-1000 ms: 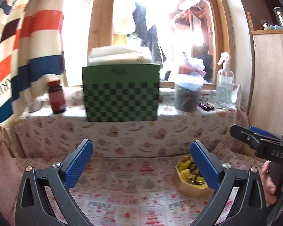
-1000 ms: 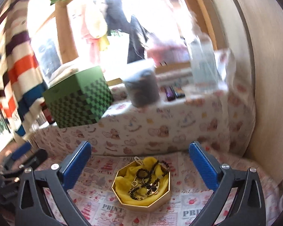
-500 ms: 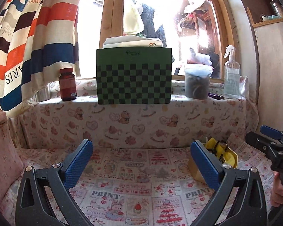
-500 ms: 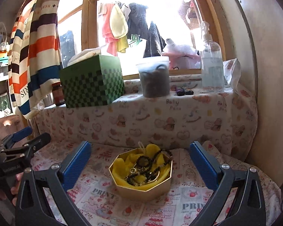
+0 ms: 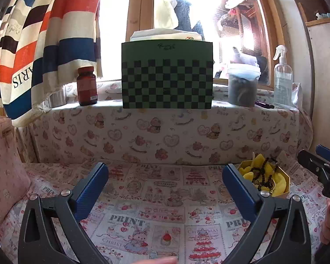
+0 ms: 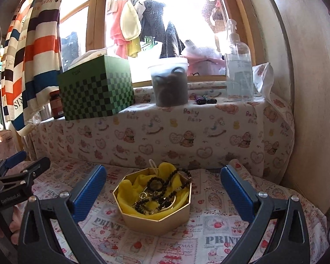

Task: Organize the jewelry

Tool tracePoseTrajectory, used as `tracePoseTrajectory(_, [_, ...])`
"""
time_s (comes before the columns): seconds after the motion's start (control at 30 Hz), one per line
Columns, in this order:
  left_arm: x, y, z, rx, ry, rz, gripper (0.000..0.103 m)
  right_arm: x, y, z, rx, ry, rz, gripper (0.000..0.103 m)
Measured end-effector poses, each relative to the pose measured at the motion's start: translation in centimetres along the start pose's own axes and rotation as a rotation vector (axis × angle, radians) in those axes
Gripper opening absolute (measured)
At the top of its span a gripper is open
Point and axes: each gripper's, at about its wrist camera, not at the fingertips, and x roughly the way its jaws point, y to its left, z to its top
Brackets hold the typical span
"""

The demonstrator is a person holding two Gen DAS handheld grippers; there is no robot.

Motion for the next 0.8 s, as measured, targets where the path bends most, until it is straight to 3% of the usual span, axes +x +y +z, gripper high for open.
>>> tracePoseTrajectory(0.1, [-0.3, 0.2, 0.0, -0.006, -0.010, 0.026, 0.102, -0.2, 0.3, 0.0, -0.014, -0.010, -0.006, 0.103])
tracePoseTrajectory(0.8, [-0.3, -0.3, 0.0, 0.019, 0.005, -0.001, 0.103, -0.2, 1.4, -0.1, -0.069, -0.014, -0.014, 0.103])
